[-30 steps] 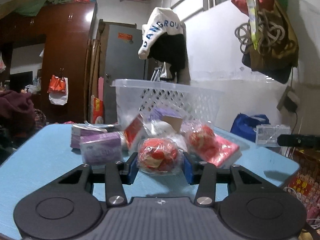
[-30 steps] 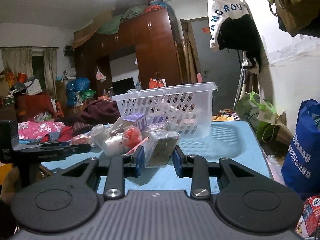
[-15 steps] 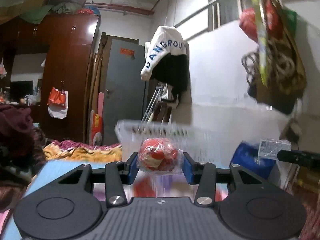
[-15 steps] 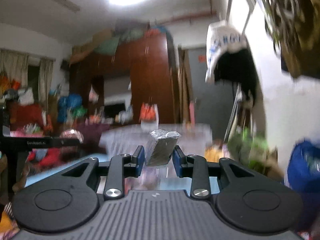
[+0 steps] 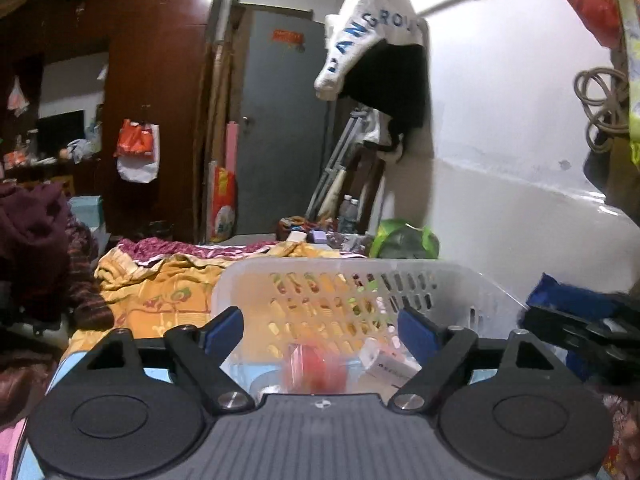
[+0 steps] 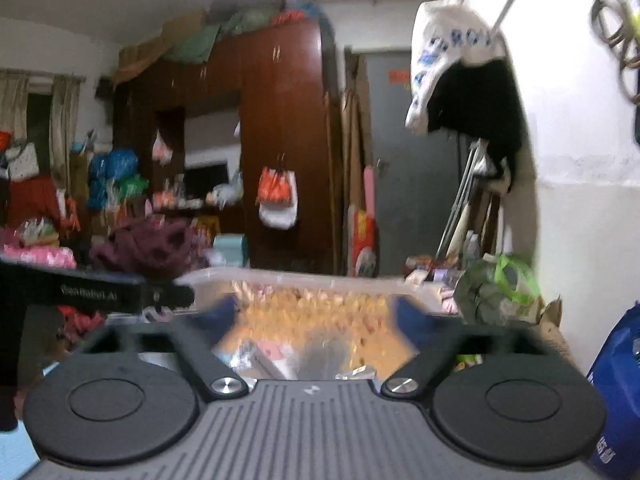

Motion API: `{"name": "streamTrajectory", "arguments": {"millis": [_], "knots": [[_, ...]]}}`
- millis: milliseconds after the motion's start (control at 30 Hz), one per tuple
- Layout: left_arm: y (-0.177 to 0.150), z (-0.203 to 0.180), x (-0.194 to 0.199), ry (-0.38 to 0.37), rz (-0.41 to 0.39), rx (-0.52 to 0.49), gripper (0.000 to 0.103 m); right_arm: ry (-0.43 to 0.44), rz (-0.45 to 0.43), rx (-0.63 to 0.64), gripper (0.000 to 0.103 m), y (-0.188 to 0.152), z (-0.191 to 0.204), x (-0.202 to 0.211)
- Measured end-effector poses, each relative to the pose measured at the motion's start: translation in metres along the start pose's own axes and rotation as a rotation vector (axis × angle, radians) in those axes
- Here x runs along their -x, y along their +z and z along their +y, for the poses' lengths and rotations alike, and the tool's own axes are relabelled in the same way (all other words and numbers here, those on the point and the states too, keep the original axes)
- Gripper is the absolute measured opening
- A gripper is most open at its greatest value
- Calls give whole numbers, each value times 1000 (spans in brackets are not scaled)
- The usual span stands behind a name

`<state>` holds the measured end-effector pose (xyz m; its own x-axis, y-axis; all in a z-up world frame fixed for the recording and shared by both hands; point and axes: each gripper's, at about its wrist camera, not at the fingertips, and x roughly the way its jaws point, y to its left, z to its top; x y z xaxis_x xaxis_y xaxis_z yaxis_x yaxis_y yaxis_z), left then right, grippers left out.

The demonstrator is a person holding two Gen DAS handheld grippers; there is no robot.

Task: Organize objects
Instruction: 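Carry both held items over the white basket and release them, then grasp bagged white item with left gripper while right gripper grasps pink-white tissue pack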

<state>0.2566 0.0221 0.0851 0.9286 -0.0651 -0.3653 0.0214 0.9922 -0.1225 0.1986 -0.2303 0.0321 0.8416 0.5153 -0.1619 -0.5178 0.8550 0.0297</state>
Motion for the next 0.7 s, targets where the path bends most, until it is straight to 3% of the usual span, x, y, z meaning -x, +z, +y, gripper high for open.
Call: {"name": "streamTrajectory", "arguments": {"millis": [100,267,367,467,600,700], "knots": [[-14,7,37,-6,-73,11,88,43,-78,-29,103,-15,3,49],[-82,22,91,-60,-74,18,91,160,71,-120,103,-90,15,105],[-121,29,100,-86,-45,26,91,218,103,-198,102,-126,21,121],[-143,36,102,-68,-54,37,91,196,120,-189,91,-139,33,124],[-144,35,95,-83,-40,32,91,176,156,-174,84,-138,40,111],[-147,28,95,-79,-50,-4,91,178,185,-178,68,-134,37,101]]}}
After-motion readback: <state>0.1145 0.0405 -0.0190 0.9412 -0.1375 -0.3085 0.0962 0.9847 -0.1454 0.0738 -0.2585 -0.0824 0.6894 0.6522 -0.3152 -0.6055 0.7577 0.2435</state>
